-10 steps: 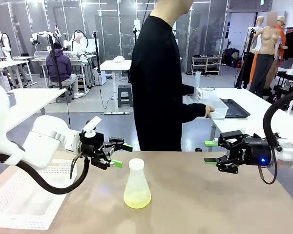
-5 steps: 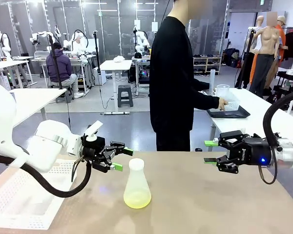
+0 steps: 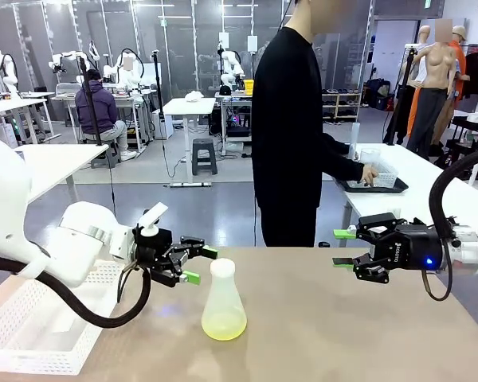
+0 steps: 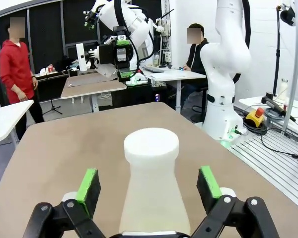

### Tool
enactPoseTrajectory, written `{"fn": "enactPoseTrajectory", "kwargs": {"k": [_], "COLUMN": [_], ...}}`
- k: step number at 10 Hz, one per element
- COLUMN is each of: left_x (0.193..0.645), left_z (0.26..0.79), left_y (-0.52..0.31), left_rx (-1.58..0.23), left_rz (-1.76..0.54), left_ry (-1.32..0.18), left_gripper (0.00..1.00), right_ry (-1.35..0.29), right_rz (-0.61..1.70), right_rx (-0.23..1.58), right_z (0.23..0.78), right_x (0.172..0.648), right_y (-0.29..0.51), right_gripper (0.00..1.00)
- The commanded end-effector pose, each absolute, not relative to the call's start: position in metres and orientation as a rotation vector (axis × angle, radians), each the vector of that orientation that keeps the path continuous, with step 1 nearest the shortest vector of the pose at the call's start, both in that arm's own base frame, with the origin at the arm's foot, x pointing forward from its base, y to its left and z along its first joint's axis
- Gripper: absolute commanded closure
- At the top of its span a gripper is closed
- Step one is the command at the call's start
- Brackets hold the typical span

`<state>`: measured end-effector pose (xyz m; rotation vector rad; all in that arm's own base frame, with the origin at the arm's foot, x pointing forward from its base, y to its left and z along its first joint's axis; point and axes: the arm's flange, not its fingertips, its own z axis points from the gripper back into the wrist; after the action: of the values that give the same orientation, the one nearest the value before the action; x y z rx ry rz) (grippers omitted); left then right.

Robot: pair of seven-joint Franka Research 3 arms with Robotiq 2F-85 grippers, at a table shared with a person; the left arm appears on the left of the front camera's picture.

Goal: Prepare the solutions needed for the experiment.
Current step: When the human places the Big flask in the center of the table, pick up the Big flask and place it in the left Organizing basket.

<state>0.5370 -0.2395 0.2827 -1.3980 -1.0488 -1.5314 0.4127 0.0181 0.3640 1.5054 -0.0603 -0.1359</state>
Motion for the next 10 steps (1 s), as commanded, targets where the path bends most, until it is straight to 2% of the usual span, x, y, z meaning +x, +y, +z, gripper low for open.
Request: {"fn": "enactPoseTrajectory", "kwargs": {"k": [1,10], "left_x": [0.549,0.546], "left_z": [0.274,0.258], "left_y": [-0.240,-0.286], "left_rx": [-1.436,-1.550], "left_rz": [-1.513,-1.523], "left_ry": [-1.083,-0.999], "left_gripper": [0.00,0.00], "right_ry": [-0.059,-0.059], "right_rz": [-0.132,-0.132], "right_rx": [1.506,1.506], "right_z": [0.364,0.364], "right_x": [0.412,0.412], "right_y": [0.019,0.019], "right_gripper": [0.37,0.37]}}
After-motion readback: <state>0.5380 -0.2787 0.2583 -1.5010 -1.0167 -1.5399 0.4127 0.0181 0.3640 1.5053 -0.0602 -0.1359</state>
